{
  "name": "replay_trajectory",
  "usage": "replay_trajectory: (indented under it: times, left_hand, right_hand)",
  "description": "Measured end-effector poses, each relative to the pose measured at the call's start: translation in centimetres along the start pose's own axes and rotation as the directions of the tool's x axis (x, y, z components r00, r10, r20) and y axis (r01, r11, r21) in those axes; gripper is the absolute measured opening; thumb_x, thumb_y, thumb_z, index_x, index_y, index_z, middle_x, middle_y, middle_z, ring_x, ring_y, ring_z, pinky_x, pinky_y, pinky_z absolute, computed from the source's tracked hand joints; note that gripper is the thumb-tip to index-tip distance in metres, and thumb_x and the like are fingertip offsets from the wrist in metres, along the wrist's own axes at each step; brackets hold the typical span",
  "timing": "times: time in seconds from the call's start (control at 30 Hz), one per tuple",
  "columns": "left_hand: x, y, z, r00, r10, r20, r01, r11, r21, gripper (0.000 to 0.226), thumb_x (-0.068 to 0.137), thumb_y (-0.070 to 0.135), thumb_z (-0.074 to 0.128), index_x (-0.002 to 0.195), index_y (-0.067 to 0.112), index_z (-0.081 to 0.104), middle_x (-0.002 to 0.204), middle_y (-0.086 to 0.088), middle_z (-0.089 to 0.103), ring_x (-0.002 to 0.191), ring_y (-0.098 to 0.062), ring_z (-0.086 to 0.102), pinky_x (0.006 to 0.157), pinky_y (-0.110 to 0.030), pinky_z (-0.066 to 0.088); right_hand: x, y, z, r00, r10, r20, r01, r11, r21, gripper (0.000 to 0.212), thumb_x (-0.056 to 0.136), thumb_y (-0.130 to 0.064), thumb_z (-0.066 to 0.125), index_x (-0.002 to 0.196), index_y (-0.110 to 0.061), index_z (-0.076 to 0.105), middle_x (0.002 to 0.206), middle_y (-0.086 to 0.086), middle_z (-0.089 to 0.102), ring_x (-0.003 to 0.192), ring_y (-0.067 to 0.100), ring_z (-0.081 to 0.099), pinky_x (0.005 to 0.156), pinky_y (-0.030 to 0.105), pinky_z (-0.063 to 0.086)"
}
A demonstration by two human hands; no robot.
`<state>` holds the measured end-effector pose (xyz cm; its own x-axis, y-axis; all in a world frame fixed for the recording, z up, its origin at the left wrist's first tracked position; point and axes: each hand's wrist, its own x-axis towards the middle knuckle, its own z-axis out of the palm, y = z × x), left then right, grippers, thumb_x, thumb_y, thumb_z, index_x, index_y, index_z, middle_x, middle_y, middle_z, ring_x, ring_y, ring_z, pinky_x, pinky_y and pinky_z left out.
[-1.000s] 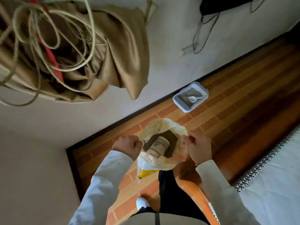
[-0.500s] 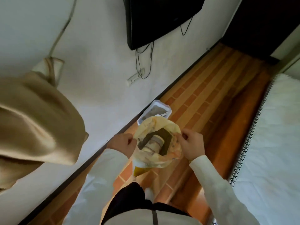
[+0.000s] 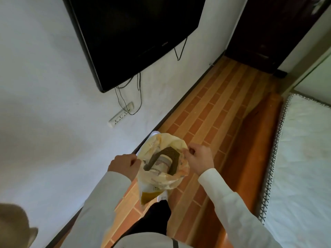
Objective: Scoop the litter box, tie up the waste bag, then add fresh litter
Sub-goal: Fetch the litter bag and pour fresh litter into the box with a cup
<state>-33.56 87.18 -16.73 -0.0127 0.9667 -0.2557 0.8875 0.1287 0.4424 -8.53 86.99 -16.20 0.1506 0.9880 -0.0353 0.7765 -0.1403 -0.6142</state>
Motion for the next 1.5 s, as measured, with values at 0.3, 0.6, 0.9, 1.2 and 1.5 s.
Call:
replay_trajectory:
  times: [0.3,0.6,0.9,1.2,1.5]
  left_hand:
    - [9.1,3.9,0.7,0.992,-0.124,0.030,0.124,0.992,-0.024,0.036,0.089,0.031,0.044,0.054,0.024,0.041,0.054,0.003,0.052,0.056,-0.018,0.054,0.048,-0.024,0.033]
    - [12.8,6.0,2.2,0.904,-0.423,-0.065,0.408,0.897,-0.173,0.027,0.089,0.028,0.048,0.067,0.016,0.057,0.072,-0.011,0.066,0.071,-0.030,0.061,0.057,-0.029,0.042]
    - [13.2,8.3,6.1,0.568,-0.810,-0.147,0.708,0.572,-0.415,0.032,0.088,0.020,0.047,0.057,0.014,0.046,0.065,-0.015,0.056,0.068,-0.034,0.057,0.057,-0.034,0.039]
    - [11.5,5.1,12.0,0.251,-0.963,-0.102,0.811,0.266,-0.521,0.026,0.089,0.021,0.042,0.066,0.012,0.051,0.058,-0.005,0.045,0.056,-0.025,0.042,0.051,-0.027,0.030]
    - [13.3,-5.3,25.8,0.084,-0.990,-0.117,0.801,0.137,-0.583,0.027,0.089,0.017,0.041,0.063,0.012,0.043,0.059,-0.009,0.048,0.055,-0.027,0.041,0.051,-0.028,0.031]
  right_hand:
    - [13.7,0.8,-0.5,0.977,-0.074,0.199,0.092,0.992,-0.083,0.035,0.089,-0.030,0.056,0.058,-0.028,0.039,0.052,-0.007,0.041,0.049,0.013,0.039,0.048,0.028,0.035]
    - [25.7,0.1,2.3,0.815,-0.316,0.486,0.401,0.913,-0.079,0.027,0.090,-0.033,0.054,0.073,-0.012,0.052,0.063,0.006,0.055,0.060,0.026,0.052,0.058,0.033,0.042]
    - [33.4,-3.6,8.3,0.408,-0.577,0.707,0.735,0.667,0.121,0.044,0.085,-0.028,0.063,0.053,-0.020,0.034,0.044,-0.005,0.032,0.045,0.018,0.033,0.043,0.020,0.026]
    - [31.1,-5.4,18.1,0.210,-0.551,0.808,0.788,0.585,0.194,0.038,0.083,-0.028,0.060,0.052,-0.019,0.039,0.047,-0.003,0.042,0.052,0.026,0.040,0.047,0.028,0.032]
    - [29.0,1.2,35.1,0.052,-0.538,0.842,0.835,0.485,0.258,0.034,0.086,-0.029,0.061,0.057,-0.016,0.047,0.051,0.000,0.049,0.046,0.016,0.039,0.043,0.020,0.027]
